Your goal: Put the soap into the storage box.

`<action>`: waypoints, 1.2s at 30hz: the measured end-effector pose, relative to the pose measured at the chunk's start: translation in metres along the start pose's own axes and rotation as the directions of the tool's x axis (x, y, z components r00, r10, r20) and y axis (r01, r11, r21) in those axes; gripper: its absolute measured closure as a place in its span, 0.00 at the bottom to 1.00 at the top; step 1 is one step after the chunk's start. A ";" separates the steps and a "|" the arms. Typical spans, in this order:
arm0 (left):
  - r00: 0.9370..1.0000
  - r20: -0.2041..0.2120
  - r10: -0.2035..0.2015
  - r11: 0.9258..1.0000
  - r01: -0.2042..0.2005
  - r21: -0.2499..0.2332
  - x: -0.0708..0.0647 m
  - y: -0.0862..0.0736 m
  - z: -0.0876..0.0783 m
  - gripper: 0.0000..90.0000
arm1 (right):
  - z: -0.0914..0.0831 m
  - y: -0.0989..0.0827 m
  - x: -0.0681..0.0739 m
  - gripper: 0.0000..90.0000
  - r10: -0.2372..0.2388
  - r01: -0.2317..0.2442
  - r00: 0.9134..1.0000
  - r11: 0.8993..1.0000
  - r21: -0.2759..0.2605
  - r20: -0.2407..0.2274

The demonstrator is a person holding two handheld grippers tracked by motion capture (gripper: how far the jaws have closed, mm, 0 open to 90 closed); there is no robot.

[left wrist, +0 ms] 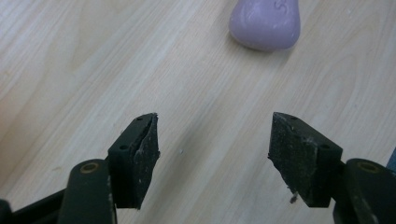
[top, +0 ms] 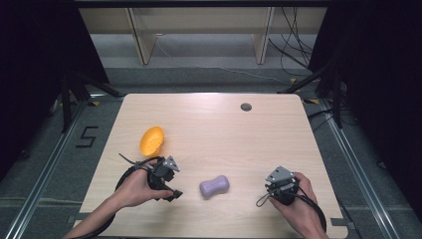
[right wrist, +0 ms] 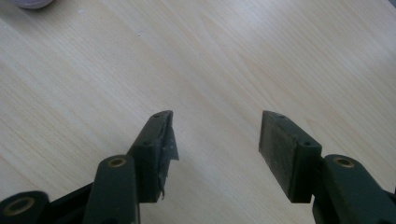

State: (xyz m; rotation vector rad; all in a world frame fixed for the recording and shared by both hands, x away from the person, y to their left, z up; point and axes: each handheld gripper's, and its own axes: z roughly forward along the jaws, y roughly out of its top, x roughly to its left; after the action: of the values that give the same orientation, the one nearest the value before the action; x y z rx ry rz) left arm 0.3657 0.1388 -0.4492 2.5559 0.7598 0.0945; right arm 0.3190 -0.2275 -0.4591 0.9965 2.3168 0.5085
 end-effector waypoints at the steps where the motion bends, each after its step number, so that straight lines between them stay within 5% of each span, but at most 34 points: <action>1: 1.000 0.009 -0.009 1.000 0.009 0.000 -0.001 0.002 0.001 0.36 | 0.000 0.000 0.000 0.50 0.001 -0.001 1.000 1.000 -0.001 0.000; 6: 0.999 0.010 0.045 0.998 -0.045 0.039 0.000 0.012 0.002 0.36 | 0.000 -0.001 -0.002 0.50 -0.008 0.008 1.000 1.000 -0.006 -0.004; 36: 0.996 0.027 0.081 0.992 -0.083 0.091 -0.009 0.043 0.015 0.34 | 0.000 -0.002 -0.001 0.48 0.014 -0.014 1.000 1.000 0.005 -0.005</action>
State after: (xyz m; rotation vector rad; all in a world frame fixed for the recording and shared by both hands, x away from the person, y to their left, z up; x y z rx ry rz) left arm 0.3825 0.0961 -0.4428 2.6710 0.6648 0.0573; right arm 0.3182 -0.2293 -0.4596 1.0149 2.3181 0.5118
